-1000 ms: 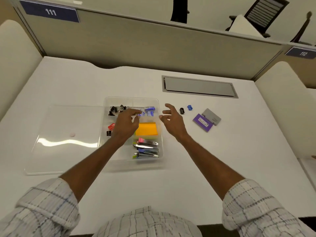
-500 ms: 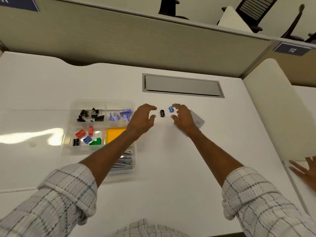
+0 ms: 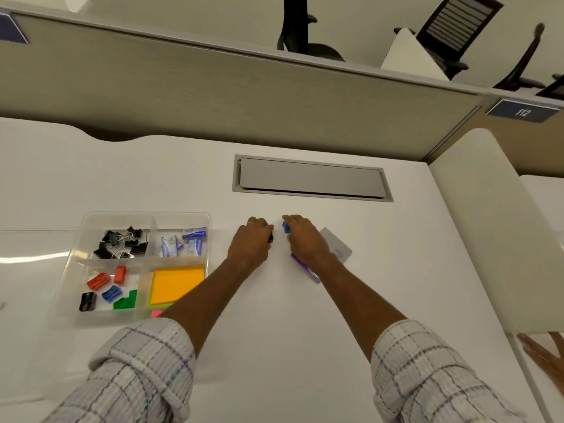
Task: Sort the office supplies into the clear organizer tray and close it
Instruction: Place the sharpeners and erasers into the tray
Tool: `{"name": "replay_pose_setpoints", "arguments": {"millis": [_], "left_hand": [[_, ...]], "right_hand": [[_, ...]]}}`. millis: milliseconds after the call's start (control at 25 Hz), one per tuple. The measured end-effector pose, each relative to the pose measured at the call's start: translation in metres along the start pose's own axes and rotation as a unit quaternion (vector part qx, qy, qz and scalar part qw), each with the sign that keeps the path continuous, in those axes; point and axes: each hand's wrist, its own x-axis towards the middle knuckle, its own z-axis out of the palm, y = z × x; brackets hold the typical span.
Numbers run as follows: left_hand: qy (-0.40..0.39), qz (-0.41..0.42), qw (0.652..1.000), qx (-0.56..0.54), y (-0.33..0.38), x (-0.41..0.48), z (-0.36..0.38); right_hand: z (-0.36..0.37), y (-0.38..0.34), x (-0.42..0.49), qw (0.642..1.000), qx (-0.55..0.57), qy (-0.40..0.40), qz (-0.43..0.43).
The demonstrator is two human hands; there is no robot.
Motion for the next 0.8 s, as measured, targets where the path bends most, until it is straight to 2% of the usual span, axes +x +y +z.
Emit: {"name": "replay_pose_setpoints", "arguments": {"millis": [160,320,600,800], "left_hand": [[0.001,-0.014,1.000,-0.011,-0.008,-0.008,0.003],[0.013,-0.027,0.999,-0.021,-0.012,-0.026,-0.005],[0.138,-0.009,0.986,-0.098,-0.039,-0.083,-0.053],[0.173,-0.064,0.969,-0.162,-0.091,-0.151,-0.079]], "right_hand": [[0.010,0.001,-0.010,0.998,-0.025,0.056,0.005],[0.016,-0.004,-0.025,0.998,0.007,0.062,0.009],[0.018,-0.045,-0.056,0.988,0.121,0.092,0.007],[0.015,-0.108,-0.079,0.979,0.152,0.099,-0.091]]}}
